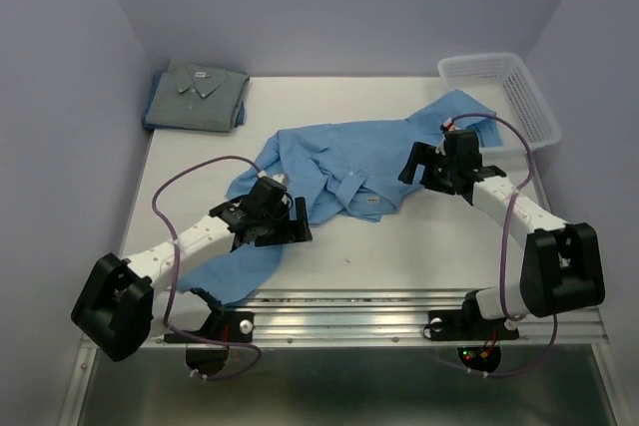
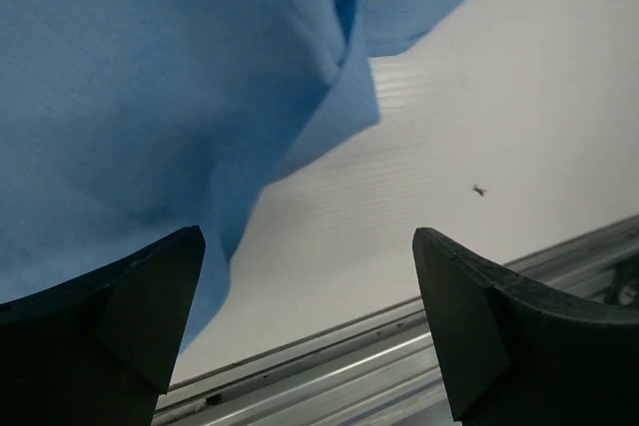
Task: Fold and stack the long sleeve shirts
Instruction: Flatten the shirt out
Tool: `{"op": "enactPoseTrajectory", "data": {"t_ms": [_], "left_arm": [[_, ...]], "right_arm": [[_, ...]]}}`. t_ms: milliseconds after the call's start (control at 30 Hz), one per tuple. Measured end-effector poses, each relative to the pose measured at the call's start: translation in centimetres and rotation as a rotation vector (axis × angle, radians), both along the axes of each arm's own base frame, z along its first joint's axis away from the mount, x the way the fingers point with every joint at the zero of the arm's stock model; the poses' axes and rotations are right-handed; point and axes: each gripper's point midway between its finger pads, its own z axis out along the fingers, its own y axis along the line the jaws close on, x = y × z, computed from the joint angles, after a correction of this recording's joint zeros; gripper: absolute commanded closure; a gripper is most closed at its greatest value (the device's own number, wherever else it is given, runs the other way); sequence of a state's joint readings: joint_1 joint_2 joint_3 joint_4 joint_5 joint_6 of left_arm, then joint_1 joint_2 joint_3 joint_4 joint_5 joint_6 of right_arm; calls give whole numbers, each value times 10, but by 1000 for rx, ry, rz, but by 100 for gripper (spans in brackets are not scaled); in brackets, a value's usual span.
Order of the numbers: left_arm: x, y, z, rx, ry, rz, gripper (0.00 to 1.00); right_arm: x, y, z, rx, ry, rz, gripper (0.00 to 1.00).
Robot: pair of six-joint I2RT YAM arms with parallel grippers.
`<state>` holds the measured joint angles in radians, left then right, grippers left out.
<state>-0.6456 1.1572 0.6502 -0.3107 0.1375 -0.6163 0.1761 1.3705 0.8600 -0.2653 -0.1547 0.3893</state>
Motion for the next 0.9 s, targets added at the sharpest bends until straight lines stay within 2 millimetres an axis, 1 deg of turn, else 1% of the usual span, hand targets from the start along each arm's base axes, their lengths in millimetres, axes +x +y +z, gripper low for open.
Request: {"op": "enactPoseTrajectory", "data": {"t_ms": [33, 100, 133, 167, 200, 233, 267, 333, 400, 467, 533, 567, 633, 667, 733, 800, 833, 867, 900], "left_arm": [[1, 2, -8, 26, 16, 16, 2], [2, 11, -28, 106, 60, 52, 14], [2, 14, -35, 133, 77, 63, 22], [2, 19, -45, 181, 98, 73, 50], [4, 20, -46, 197, 108, 80, 65], [10, 20, -45, 212, 95, 89, 81], [14, 20, -45, 220, 95, 105, 100], [20, 23, -44, 255, 80, 118, 100], [27, 28, -39, 285, 63, 148, 100], [33, 32, -31, 308, 40, 171, 100], [38, 33, -19, 309, 12, 186, 100], [43, 33, -8, 301, -18, 200, 100], [50, 32, 12, 278, -67, 218, 100], [54, 33, 24, 266, -97, 231, 100], [59, 34, 45, 242, -150, 252, 100], [64, 35, 65, 221, -197, 272, 100], [66, 37, 77, 212, -223, 283, 100], [69, 38, 85, 210, -243, 294, 100], [71, 40, 97, 204, -268, 309, 100]], "right_arm": [[0, 3, -5, 13, 15, 4, 0], [-1, 8, -16, 42, 48, 10, 0], [-2, 10, -19, 53, 57, 12, 0], [-2, 13, -23, 70, 67, 17, 0], [-3, 16, -28, 87, 81, 20, 0], [-4, 18, -32, 96, 90, 23, 0], [-7, 20, -38, 109, 107, 30, 0], [-11, 24, -45, 129, 130, 36, 0], [-17, 28, -52, 152, 151, 50, 0], [-21, 32, -57, 174, 167, 64, 0], [-21, 38, -60, 197, 171, 77, 0], [-19, 41, -59, 204, 162, 86, 1], [-13, 51, -58, 237, 143, 111, 34], [-9, 57, -59, 255, 134, 123, 77], [-5, 65, -63, 284, 131, 142, 99], [-3, 70, -67, 307, 141, 133, 99], [0, 70, -65, 307, 135, 129, 99], [2, 70, -62, 305, 126, 123, 99], [8, 70, -53, 304, 98, 122, 99]]}}
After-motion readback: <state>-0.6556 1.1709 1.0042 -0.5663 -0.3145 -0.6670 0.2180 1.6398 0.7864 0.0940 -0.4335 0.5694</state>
